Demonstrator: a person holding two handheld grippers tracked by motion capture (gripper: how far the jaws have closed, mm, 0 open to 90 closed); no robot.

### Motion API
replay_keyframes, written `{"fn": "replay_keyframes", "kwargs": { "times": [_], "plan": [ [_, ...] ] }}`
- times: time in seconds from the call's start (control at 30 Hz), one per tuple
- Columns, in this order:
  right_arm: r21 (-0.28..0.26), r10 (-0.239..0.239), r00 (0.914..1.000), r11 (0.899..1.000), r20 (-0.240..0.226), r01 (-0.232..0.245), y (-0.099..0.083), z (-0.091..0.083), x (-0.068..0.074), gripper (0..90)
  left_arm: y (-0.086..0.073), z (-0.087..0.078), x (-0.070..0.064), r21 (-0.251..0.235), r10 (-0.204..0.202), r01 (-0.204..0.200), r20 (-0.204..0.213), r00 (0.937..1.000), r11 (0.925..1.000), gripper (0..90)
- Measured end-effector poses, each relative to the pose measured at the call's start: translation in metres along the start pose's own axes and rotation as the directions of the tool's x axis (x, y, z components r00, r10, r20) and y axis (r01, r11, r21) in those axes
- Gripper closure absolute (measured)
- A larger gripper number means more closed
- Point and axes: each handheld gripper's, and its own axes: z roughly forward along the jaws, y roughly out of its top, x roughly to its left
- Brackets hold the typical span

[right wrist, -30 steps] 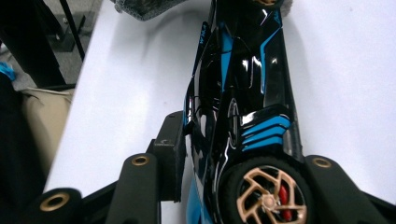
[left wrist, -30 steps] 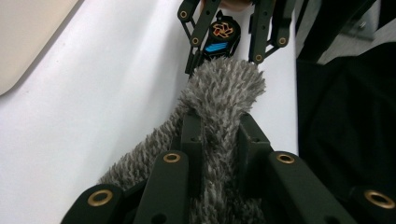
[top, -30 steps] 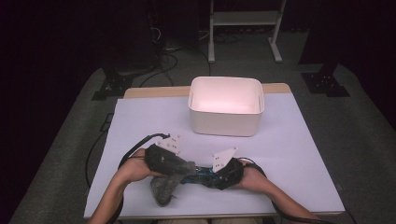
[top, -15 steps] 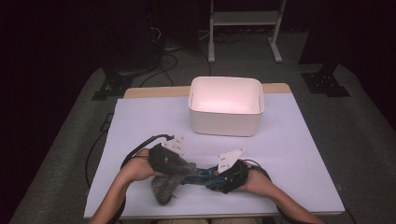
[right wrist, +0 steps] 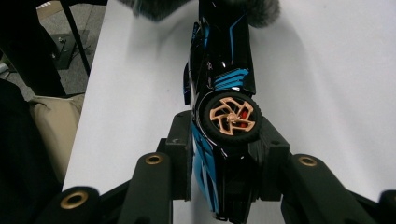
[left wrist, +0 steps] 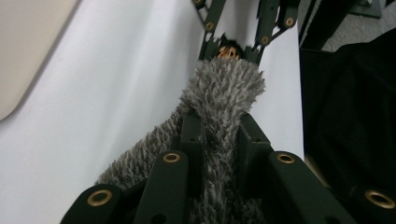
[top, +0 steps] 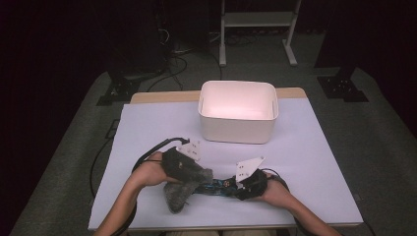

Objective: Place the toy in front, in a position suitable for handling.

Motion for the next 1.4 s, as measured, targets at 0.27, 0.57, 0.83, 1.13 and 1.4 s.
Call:
{"fn": "replay_keyframes", "kwargs": {
  "times": [0.27, 0.57, 0.83, 1.13, 1.4],
  "plan": [
    [-0.015, 0.011, 0.9999, 1.000, -0.001, -0.011, 0.001, 0.004, 0.000, 64.0, 0.021, 0.032, 0.000, 0.031, 0.045, -0.047, 0.061, 0.9971, 0.9984, 76.3],
    [-0.013, 0.006, 1.0000, 1.000, 0.001, -0.006, 0.001, 0.003, 0.000, 64.1, 0.000, 0.015, 0.000, 0.030, 0.013, -0.013, 0.013, 0.9998, 0.9995, 76.0],
    [-0.014, 0.015, 0.9999, 1.000, 0.001, -0.015, 0.000, 0.003, -0.002, 63.7, -0.031, -0.004, -0.001, 0.003, -0.035, 0.035, -0.017, 0.9992, 0.9994, 76.1],
    [-0.003, 0.030, 0.9995, 1.000, 0.013, -0.030, -0.003, -0.004, 0.001, 60.7, -0.024, -0.003, -0.002, 0.002, 0.027, -0.027, -0.043, 0.9987, 0.9996, 76.2],
    [-0.009, 0.031, 0.9992, 0.999, 0.027, -0.031, -0.005, -0.009, 0.001, 68.4, -0.001, 0.012, -0.004, 0.003, 0.076, -0.076, -0.035, 0.9965, 0.9971, 76.3]
  ]
}}
